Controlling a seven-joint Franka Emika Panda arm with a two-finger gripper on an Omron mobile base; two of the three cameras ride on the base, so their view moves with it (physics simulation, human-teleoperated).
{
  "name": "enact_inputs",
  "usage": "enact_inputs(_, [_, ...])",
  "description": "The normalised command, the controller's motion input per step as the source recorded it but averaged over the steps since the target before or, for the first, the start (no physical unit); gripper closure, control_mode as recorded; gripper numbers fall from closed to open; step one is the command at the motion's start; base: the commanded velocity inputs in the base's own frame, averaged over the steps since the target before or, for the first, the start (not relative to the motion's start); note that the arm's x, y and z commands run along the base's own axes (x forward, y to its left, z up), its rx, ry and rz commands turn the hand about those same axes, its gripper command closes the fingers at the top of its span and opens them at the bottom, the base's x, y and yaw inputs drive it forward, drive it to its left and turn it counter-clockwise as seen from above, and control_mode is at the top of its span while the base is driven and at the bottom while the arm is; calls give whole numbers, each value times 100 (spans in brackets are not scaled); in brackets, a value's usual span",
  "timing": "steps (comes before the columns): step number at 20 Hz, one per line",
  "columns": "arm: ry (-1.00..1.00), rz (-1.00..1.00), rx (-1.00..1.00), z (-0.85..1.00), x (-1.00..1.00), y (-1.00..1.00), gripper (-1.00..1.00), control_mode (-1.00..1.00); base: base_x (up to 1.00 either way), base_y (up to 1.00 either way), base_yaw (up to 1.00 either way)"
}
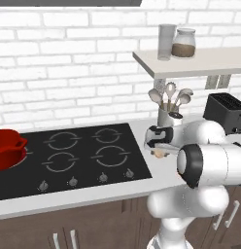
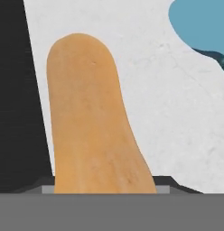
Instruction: Put the bell pepper and squash in the pot. Retrieve the spatula and lightly stir the vegetables in the pot.
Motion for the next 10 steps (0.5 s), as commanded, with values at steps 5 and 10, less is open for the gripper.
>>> enact_inputs(5, [-2, 12, 0, 100, -100, 9, 100, -100, 0, 0, 0])
enact_inputs(10, [-1, 10, 0, 100, -100, 0, 100, -100, 0, 0, 0])
